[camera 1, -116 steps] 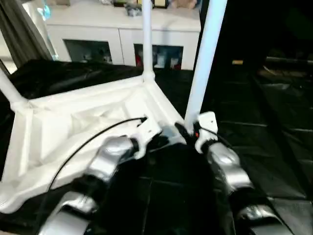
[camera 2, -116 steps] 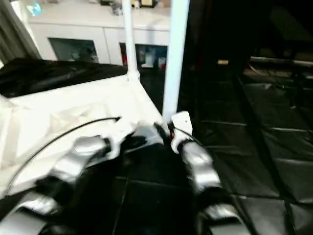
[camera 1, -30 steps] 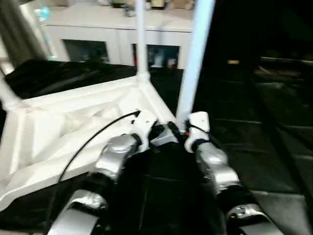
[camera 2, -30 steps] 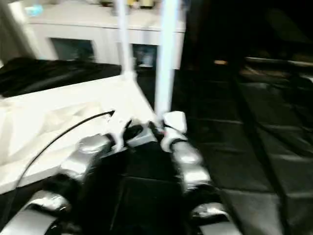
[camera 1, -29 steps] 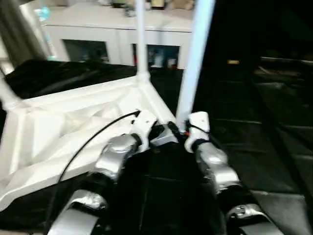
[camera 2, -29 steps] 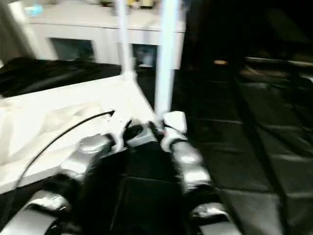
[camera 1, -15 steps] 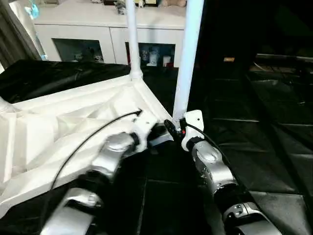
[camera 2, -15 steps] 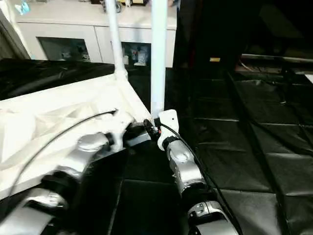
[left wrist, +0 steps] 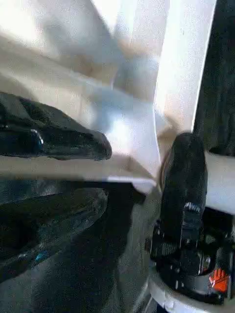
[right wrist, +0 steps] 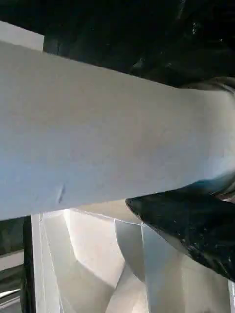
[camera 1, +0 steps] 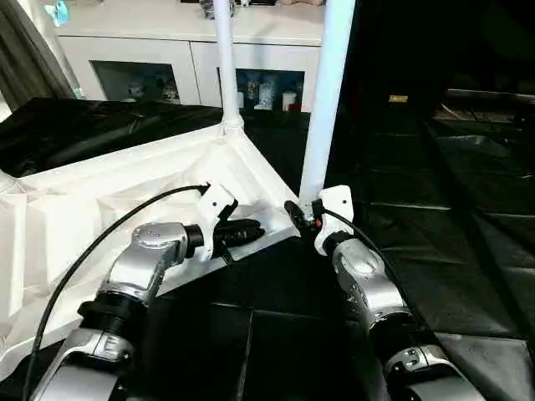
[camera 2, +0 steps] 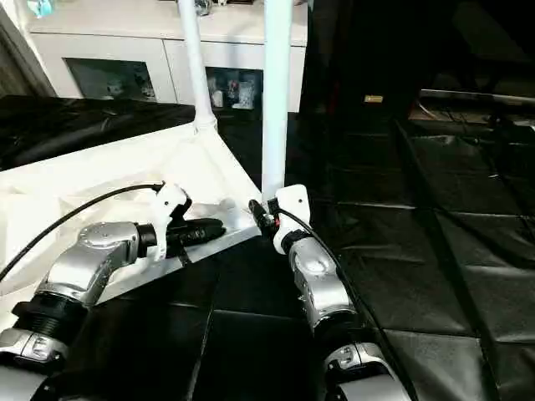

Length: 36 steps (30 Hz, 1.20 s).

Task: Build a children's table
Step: Rotate leg to tighten

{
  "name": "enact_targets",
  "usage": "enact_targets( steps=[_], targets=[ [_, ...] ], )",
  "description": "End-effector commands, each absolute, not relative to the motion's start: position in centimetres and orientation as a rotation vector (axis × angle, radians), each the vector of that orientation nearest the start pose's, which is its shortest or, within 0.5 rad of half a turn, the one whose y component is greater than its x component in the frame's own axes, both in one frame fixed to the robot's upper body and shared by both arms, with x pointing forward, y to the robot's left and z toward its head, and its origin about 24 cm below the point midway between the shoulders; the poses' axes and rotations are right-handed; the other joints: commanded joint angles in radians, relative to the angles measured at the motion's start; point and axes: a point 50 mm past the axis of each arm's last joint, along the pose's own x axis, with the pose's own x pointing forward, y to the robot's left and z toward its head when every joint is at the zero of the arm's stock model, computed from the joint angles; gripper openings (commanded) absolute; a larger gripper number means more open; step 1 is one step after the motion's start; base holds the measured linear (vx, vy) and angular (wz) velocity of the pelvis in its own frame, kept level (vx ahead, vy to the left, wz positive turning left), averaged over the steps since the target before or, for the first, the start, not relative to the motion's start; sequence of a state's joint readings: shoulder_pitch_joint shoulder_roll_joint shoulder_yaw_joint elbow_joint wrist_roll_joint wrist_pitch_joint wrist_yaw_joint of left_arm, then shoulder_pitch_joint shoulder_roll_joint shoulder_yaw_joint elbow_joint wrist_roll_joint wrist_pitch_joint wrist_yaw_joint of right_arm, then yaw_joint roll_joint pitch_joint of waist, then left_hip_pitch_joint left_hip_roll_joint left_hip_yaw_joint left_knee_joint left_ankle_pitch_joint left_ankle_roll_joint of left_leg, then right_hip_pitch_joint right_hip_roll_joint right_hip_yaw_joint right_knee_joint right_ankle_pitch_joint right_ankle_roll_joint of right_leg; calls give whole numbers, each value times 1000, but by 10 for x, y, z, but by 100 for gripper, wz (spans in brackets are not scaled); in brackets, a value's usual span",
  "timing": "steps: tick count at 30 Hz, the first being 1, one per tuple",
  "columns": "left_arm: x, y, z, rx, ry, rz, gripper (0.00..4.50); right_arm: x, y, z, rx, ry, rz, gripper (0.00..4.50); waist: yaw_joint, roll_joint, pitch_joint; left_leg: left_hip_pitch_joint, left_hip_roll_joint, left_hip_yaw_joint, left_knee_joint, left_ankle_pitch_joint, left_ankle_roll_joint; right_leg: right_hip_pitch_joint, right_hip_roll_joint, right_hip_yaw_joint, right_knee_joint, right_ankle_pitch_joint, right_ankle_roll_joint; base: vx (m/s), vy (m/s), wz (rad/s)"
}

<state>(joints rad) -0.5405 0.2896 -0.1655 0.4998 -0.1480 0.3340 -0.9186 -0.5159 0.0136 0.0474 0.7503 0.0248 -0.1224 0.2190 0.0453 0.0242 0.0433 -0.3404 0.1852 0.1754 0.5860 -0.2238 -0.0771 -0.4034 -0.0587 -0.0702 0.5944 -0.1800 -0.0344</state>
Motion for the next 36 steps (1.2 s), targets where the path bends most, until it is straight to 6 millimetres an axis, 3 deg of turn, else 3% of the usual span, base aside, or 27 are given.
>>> enact_targets(
  steps=[1, 6, 10, 15, 19, 36],
  targets=[
    [327, 124, 57, 109, 421, -1018, 152, 324, -87, 8, -41, 218, 404, 257, 1, 13, -52, -3, 44, -12, -74, -137, 28, 57, -86, 57, -63, -146, -227, 0, 0, 0],
    [333, 116, 55, 165, 490, -986, 195, 322, -87, 7, -46, 216, 407, 257, 0, 13, -54, -7, 41, -13, -70, -109, 39, 63, -87, 57, -59, -100, -237, 0, 0, 0],
    [336, 118, 50, 225, 558, -946, 218, 322, -88, 7, -44, 215, 406, 257, 0, 19, -56, -7, 40, -14, -66, -85, 54, 64, -85, 55, -56, -69, -241, 0, 0, 0],
    [335, 119, 45, 237, 608, -925, 254, 321, -86, 7, -47, 214, 411, 257, 2, 24, -55, -7, 40, -14, -67, -102, 50, 64, -87, 54, -59, -95, -249, 0, 0, 0],
    [335, 118, 44, 210, 609, -928, 279, 320, -87, 6, -46, 217, 410, 257, 4, 22, -56, -9, 39, -14, -65, -96, 58, 66, -87, 54, -60, -102, -247, 0, 0, 0],
    [327, 107, 40, 185, 627, -1003, 127, 317, -86, 3, -58, 236, 415, 257, 5, 24, -55, -8, 41, -15, -67, -103, 61, 62, -87, 53, -64, -129, -238, 0, 0, 0]
  ],
)
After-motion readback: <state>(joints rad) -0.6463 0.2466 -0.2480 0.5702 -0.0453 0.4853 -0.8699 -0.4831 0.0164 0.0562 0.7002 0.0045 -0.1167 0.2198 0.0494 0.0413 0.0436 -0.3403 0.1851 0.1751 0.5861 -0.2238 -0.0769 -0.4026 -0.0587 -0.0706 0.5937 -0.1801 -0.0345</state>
